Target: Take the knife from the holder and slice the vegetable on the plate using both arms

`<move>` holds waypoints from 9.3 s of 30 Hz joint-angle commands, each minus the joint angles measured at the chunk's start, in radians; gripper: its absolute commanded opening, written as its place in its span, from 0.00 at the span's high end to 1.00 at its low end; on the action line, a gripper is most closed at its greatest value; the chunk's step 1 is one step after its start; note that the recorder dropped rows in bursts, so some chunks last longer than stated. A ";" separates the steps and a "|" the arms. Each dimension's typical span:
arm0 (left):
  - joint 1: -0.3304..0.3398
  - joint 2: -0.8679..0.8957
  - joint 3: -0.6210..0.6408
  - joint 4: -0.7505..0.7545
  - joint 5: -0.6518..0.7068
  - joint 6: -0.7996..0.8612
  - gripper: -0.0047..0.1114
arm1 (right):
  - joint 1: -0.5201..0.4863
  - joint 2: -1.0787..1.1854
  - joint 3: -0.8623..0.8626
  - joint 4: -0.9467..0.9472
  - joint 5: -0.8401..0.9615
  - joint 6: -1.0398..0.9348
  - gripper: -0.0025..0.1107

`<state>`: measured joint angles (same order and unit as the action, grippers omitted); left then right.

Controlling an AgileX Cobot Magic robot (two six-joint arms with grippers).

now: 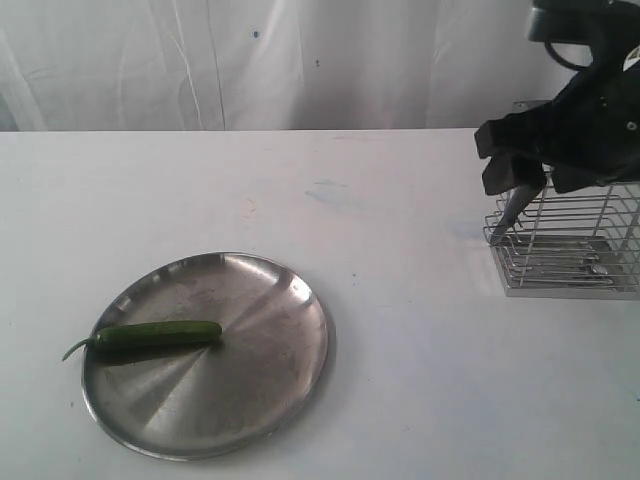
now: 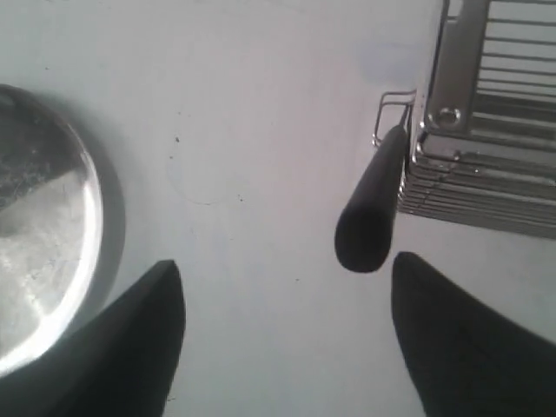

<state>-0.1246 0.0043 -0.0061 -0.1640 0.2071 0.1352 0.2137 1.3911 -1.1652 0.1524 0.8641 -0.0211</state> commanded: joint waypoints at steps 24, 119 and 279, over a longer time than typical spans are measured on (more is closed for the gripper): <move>0.003 -0.004 0.006 -0.009 -0.003 -0.001 0.96 | 0.011 0.161 -0.010 -0.130 -0.124 0.220 0.48; 0.003 -0.004 0.006 -0.009 -0.004 -0.001 0.96 | 0.016 -0.305 0.631 1.592 -0.015 -1.068 0.98; 0.003 -0.004 0.006 -0.009 -0.007 -0.001 0.96 | -0.001 -0.420 0.558 -0.785 -1.261 1.279 0.98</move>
<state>-0.1246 0.0043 -0.0061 -0.1640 0.2057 0.1352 0.1410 0.9767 -0.6506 -0.4070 -0.2528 0.9937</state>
